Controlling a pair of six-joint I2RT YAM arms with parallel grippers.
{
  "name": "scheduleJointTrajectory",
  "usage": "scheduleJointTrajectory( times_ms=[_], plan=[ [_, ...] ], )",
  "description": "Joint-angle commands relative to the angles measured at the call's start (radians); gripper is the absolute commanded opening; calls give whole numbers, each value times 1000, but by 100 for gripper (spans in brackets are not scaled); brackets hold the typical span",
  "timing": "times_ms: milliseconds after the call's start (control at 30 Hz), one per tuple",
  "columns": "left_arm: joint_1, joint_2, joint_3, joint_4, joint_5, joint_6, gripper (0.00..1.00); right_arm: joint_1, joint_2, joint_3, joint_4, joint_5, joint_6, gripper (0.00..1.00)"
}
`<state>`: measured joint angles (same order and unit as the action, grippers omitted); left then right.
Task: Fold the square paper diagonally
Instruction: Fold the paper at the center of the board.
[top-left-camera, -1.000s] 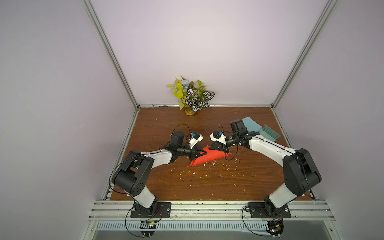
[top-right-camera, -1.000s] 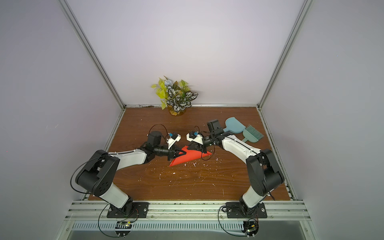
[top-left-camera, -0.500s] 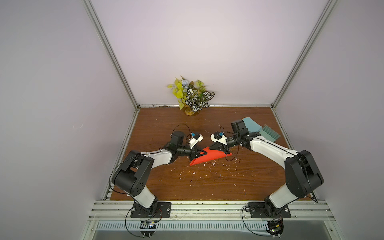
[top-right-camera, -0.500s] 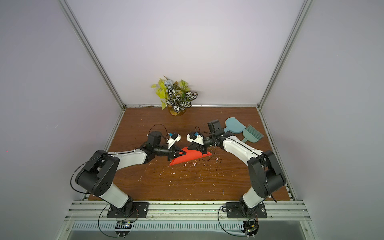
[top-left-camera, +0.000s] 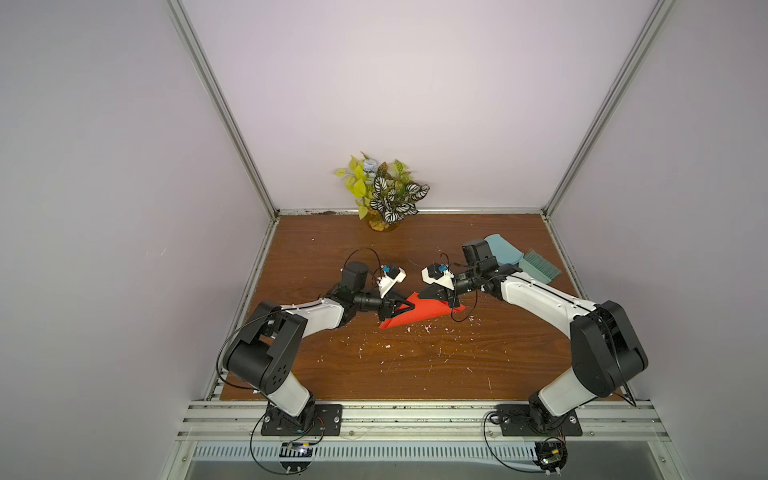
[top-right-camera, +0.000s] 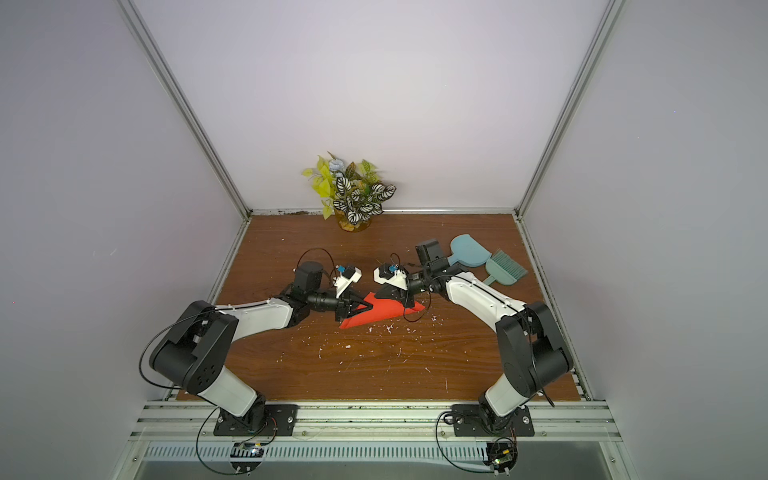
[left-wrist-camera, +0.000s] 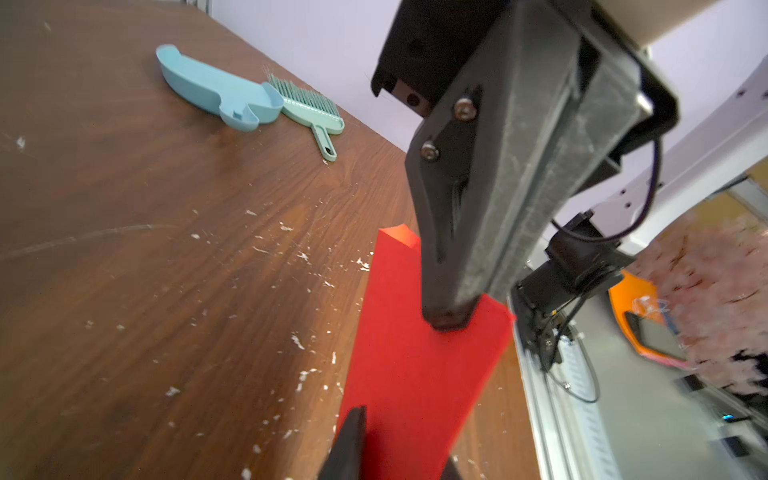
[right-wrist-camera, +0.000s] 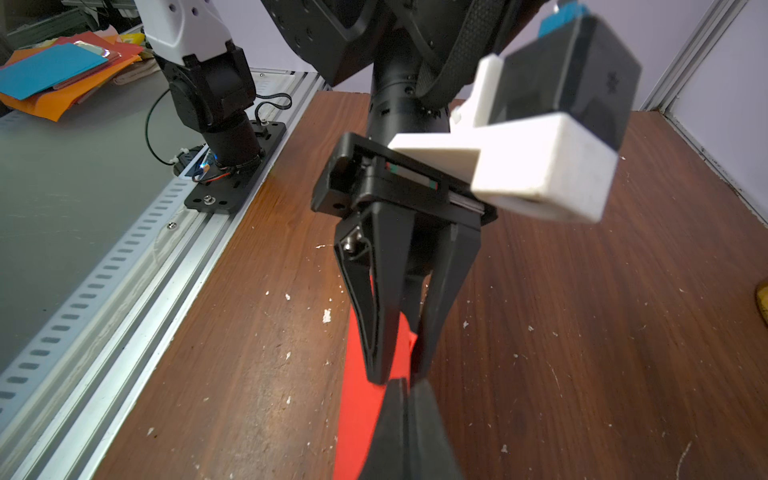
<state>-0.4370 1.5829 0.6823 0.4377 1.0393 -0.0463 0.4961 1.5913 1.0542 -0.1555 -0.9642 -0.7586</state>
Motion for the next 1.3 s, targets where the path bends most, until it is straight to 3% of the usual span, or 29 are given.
scheduleJointTrajectory(
  times_ms=[0,100,233,400,567,867,1267],
  plan=[
    [3,-98,-13,-67,-109,96,40,2,-28,28,-54,7,-22,0],
    [1,-191,-52,-60,-234,139,52,2,-16,49,-109,16,-37,0],
    [-17,-310,-126,54,-311,161,61,2,5,77,-174,24,-44,0],
    [-69,-367,-143,79,-346,217,64,2,31,109,-229,23,-37,0],
    [-83,-332,-127,103,-302,226,63,6,32,109,-234,5,-33,0],
    [-91,-250,-90,93,-238,219,57,9,20,115,-219,-8,-27,0],
    [-104,-160,-52,94,-210,194,34,16,27,134,-210,-36,-18,0]
  ],
)
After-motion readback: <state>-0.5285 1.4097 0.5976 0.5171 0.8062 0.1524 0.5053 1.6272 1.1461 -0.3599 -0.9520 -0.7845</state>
